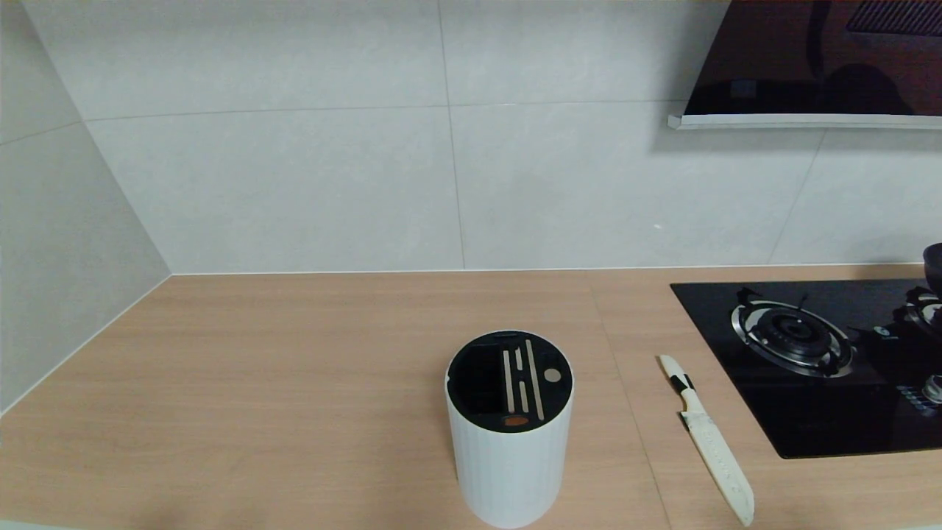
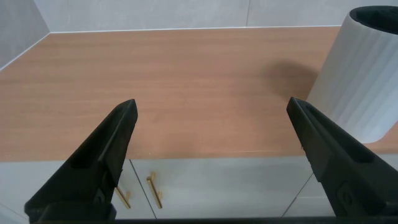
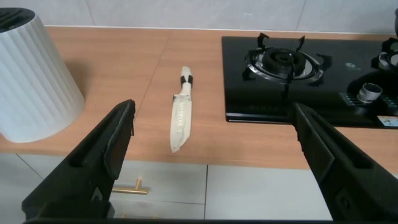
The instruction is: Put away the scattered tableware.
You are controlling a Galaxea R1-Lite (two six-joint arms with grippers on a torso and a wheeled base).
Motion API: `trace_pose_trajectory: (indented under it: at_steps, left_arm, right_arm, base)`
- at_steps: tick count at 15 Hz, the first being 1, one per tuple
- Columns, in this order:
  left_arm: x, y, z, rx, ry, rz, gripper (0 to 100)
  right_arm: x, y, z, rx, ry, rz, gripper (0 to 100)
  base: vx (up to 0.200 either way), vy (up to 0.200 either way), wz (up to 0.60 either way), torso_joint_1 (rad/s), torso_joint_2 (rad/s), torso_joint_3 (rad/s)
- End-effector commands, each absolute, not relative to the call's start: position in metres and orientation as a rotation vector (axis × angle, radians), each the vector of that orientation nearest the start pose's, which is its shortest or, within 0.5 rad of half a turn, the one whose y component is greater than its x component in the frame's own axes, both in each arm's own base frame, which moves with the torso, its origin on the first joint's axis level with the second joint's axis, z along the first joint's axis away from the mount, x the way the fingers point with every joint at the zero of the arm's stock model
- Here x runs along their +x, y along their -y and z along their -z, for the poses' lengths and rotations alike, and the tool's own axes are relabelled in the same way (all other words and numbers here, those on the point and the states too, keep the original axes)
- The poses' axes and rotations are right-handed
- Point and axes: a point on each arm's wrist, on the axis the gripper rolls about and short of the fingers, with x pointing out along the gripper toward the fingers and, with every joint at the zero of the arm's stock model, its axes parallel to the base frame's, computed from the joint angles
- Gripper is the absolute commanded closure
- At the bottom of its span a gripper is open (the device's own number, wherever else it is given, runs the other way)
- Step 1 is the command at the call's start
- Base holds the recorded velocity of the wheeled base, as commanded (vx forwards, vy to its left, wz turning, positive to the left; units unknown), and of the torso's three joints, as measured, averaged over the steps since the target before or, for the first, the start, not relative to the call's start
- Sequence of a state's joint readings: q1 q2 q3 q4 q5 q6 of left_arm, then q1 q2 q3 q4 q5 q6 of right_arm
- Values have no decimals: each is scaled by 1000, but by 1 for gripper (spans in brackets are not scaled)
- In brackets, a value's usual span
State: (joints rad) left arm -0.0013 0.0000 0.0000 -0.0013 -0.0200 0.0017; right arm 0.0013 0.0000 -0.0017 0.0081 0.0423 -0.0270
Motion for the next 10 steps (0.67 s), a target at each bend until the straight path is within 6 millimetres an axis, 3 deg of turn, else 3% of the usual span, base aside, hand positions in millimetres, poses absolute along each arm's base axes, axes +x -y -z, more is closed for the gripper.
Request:
trace_pose_trajectory:
  at_steps: [1,2,3,4,5,8,10]
  left_arm:
    - [-23,0,-76,2,2,21,0]
    - [-23,0,-76,2,2,21,0]
    - [-23,0,-76,2,2,21,0]
    - [-23,0,-76,2,2,21,0]
    - [-23,0,-76,2,2,21,0]
    - [-23,0,-76,2,2,21,0]
    - [-23,0,-76,2,2,21,0]
  right_arm:
    - [-23,-1,-75,-29,-7,-43,0]
    - [-24,-1,-79,-32,8,-44,0]
    - [-28,-1,-95,-26,56,-53,0]
    - [-35,-1,-123,-18,108,-76,0]
    - [-30,-1,-135,-22,58,-108,0]
    - [-4,-3,-148,-16,-106,-159,0]
    - [25,-5,-153,-18,-272,-218,0]
  base:
    - [0,0,0,0,0,0]
    - [0,0,0,0,0,0]
    - [0,0,0,0,0,0]
    - [0,0,0,0,0,0]
    - [0,0,0,0,0,0]
    - [0,0,0,0,0,0]
    - [0,0,0,0,0,0]
